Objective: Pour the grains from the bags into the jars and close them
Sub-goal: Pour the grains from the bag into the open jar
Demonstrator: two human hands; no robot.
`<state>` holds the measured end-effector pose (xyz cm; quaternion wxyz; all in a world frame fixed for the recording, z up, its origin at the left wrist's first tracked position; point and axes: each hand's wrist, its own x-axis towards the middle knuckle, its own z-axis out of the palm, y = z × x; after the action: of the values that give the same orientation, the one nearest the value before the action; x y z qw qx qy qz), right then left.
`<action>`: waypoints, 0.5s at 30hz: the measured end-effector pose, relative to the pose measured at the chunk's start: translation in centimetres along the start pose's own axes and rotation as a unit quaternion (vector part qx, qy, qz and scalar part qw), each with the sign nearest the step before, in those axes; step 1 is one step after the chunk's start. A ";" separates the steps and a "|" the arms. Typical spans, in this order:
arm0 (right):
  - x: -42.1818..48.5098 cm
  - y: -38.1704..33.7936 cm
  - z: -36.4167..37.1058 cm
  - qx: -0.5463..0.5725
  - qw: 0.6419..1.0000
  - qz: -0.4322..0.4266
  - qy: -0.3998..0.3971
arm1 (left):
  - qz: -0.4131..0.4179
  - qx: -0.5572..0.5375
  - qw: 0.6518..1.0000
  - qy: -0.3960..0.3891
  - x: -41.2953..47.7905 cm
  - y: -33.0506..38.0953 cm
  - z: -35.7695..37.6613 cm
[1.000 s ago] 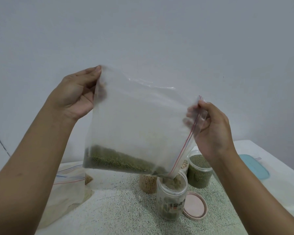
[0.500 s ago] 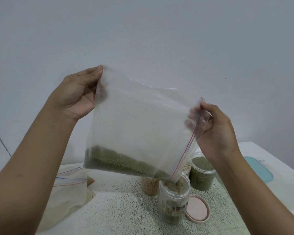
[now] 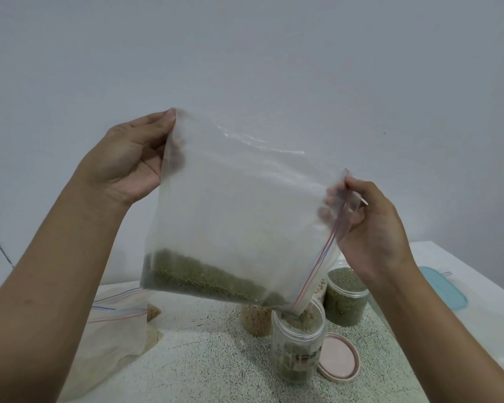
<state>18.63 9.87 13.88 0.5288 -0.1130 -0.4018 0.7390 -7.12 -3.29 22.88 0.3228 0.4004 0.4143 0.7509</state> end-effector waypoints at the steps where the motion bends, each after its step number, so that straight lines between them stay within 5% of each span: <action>1: 0.0 0.0 0.0 0.000 1.000 0.000 0.001 | 0.000 0.001 1.000 0.000 0.0 0.0 0.0; 15: 0.0 -0.2 -0.2 0.010 1.000 0.008 0.001 | -0.001 0.010 1.000 -0.020 0.1 0.2 0.1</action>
<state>18.86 9.93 13.87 0.5247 -0.1120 -0.3931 0.7468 -7.13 -3.26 23.18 0.3275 0.4181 0.4158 0.7383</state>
